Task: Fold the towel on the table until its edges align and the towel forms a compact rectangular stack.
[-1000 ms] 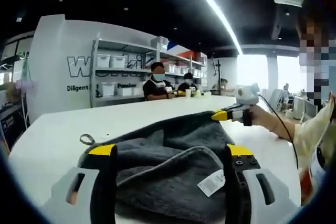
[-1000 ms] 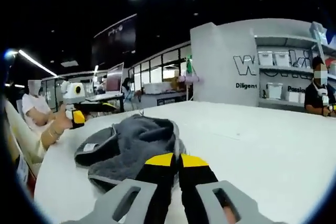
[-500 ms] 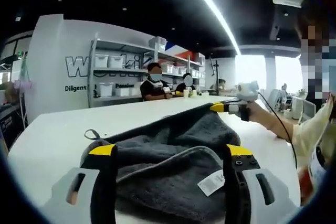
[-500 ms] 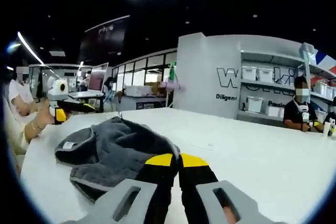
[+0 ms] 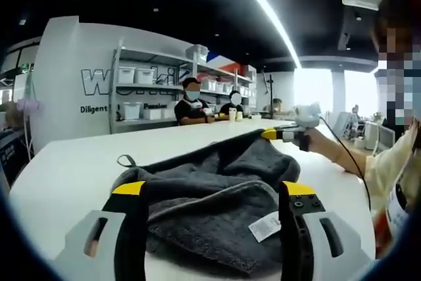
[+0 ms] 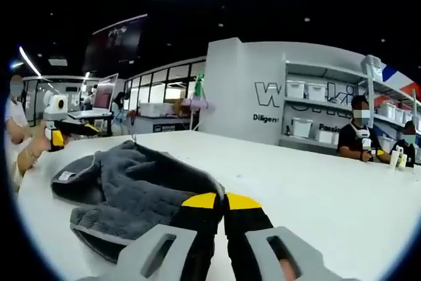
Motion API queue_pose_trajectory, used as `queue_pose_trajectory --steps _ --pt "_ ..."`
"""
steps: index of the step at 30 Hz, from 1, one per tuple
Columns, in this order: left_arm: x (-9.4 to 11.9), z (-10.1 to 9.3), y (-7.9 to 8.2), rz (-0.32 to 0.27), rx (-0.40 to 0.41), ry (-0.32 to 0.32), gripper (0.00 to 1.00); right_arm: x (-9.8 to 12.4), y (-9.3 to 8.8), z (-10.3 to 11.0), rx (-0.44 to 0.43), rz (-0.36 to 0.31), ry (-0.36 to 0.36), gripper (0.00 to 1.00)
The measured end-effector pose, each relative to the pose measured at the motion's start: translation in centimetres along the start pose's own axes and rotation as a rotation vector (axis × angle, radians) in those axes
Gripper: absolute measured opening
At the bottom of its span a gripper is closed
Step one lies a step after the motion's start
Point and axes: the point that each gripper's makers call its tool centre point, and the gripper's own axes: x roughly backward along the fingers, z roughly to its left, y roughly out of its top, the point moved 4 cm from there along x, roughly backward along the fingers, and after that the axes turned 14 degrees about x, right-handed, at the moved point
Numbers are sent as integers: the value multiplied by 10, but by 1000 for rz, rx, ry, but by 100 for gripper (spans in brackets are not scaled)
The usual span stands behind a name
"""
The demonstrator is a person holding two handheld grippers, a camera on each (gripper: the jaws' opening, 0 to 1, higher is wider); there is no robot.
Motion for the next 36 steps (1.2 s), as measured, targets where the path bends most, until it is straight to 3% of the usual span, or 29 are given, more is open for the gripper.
queue_pose_trajectory --steps 11,16,22,36 --pt "0 -1 -2 5 2 -3 79 3 -9 -21 40 38 -72 0" --pt "-1 0 -2 8 2 -4 79 1 -28 -36 118 119 -134 0" --pt "0 -1 -2 6 6 -9 79 -1 -38 -46 176 166 -170 0" --pt "0 -2 0 7 10 -11 78 -9 -77 -54 248 334 -171 0"
